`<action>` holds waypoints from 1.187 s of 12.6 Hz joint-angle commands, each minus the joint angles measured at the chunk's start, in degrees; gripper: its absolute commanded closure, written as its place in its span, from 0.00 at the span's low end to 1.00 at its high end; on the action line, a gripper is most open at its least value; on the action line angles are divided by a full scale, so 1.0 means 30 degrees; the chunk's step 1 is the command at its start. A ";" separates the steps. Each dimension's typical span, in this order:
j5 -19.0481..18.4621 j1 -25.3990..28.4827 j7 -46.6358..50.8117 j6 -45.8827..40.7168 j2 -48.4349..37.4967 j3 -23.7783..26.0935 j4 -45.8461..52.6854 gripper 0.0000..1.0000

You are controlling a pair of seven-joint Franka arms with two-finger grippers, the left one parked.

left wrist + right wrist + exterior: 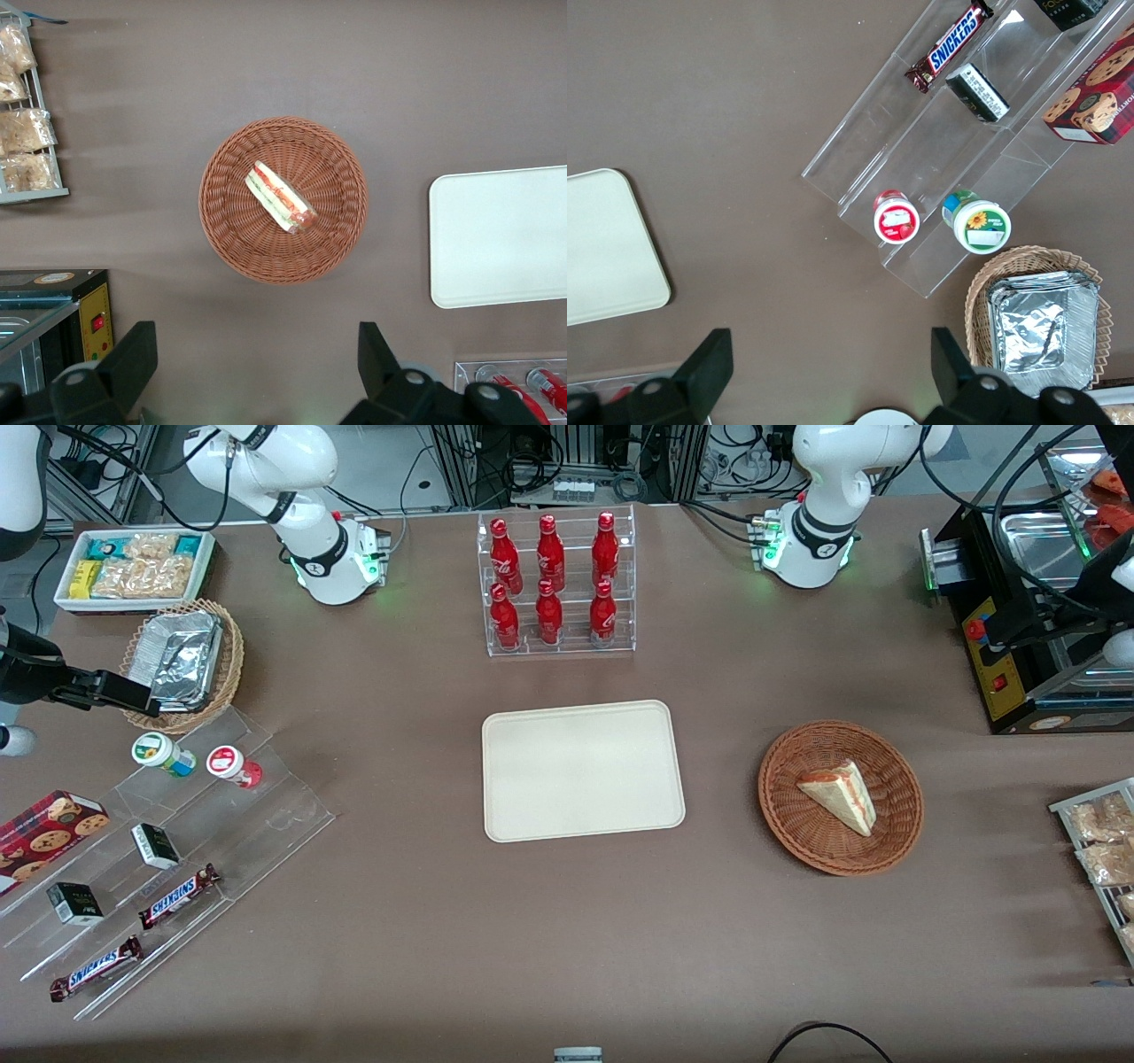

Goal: Place green gum on tray
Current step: 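Move the right gripper down toward the green gum bottle on the acrylic rack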

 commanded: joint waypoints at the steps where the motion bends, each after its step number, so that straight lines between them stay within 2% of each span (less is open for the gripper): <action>1: -0.0269 0.0075 0.0058 -0.0279 0.0160 0.0103 0.0613 0.01; 7: -0.0298 -0.0070 -0.1433 0.0478 -0.0044 0.0046 -0.0847 0.01; 9: -0.0676 -0.0332 -0.4616 0.2231 -0.0481 -0.0072 -0.2540 0.00; 12: -0.0738 -0.1676 -0.9680 0.7703 -0.2208 -0.0072 -0.7194 0.00; 15: -0.0738 -0.2385 -1.2851 0.9822 -0.2739 -0.0072 -0.9458 0.00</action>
